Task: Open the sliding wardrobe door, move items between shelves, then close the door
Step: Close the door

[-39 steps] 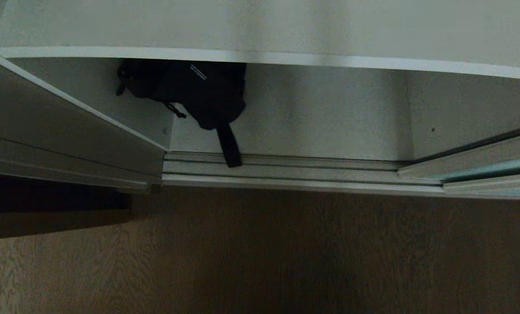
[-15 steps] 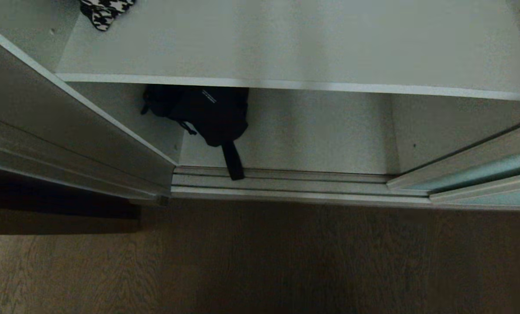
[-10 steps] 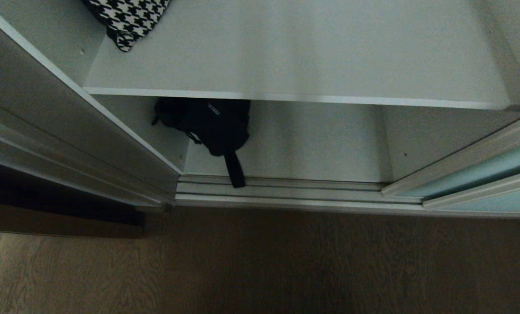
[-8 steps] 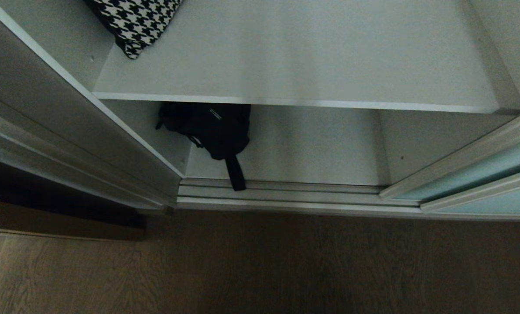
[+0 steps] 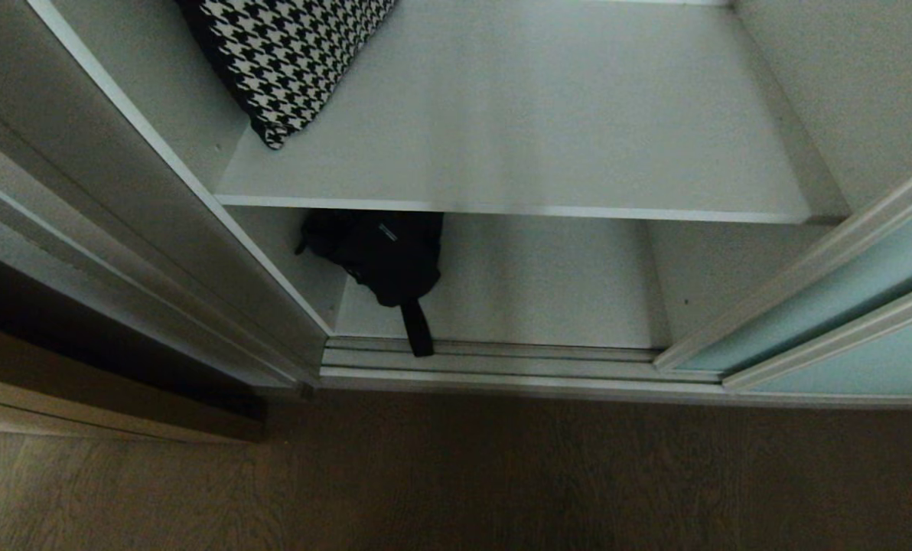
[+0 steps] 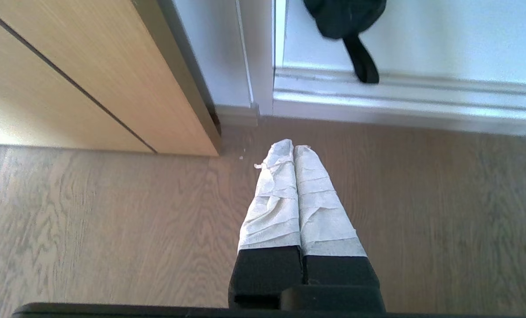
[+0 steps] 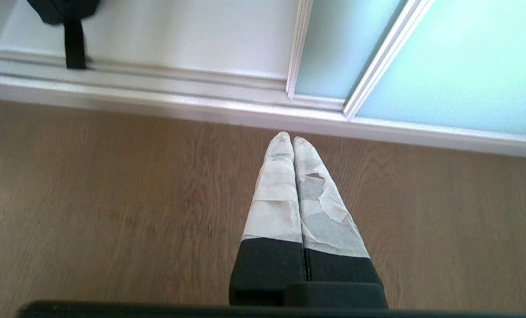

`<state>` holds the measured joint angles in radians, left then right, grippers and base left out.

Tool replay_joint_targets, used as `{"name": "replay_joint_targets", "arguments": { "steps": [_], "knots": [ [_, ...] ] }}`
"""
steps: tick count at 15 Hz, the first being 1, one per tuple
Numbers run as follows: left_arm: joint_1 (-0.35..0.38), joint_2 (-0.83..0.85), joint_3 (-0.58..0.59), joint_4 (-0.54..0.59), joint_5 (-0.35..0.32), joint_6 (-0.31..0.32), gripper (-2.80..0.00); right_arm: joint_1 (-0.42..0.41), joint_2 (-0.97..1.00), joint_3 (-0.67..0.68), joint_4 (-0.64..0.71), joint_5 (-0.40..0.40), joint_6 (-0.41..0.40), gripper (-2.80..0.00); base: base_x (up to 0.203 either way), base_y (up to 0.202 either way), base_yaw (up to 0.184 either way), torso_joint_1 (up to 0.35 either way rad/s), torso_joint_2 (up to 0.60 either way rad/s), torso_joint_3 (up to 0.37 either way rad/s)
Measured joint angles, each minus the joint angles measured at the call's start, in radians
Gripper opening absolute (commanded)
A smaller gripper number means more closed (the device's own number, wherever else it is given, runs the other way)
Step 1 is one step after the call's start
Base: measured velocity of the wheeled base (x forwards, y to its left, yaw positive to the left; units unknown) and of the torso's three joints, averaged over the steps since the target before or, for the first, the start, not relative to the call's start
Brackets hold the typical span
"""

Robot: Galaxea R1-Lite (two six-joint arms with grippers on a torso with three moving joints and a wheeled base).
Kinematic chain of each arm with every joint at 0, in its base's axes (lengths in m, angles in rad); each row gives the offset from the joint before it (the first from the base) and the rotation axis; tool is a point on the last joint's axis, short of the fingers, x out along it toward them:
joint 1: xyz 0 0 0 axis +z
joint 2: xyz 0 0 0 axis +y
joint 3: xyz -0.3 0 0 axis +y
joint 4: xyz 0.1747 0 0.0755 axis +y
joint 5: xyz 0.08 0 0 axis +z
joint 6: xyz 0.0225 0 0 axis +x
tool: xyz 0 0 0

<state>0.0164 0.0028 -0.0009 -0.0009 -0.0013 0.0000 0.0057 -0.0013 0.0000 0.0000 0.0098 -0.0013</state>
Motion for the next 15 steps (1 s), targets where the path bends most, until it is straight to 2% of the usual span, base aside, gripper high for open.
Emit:
{"name": "replay_joint_targets", "arguments": {
  "steps": [9, 15],
  "knots": [
    [0.000, -0.001, 0.000, 0.000, 0.000, -0.001, -2.80, 0.000, 0.000, 0.000, 0.000, -0.001, 0.000, -2.80, 0.000, 0.000, 0.000, 0.005, 0.00, 0.205],
    [0.000, -0.001, 0.000, 0.000, 0.000, -0.002, -2.80, 0.000, 0.000, 0.000, 0.000, -0.001, 0.000, -2.80, 0.000, 0.000, 0.000, -0.001, 0.00, 0.006]
  ]
}}
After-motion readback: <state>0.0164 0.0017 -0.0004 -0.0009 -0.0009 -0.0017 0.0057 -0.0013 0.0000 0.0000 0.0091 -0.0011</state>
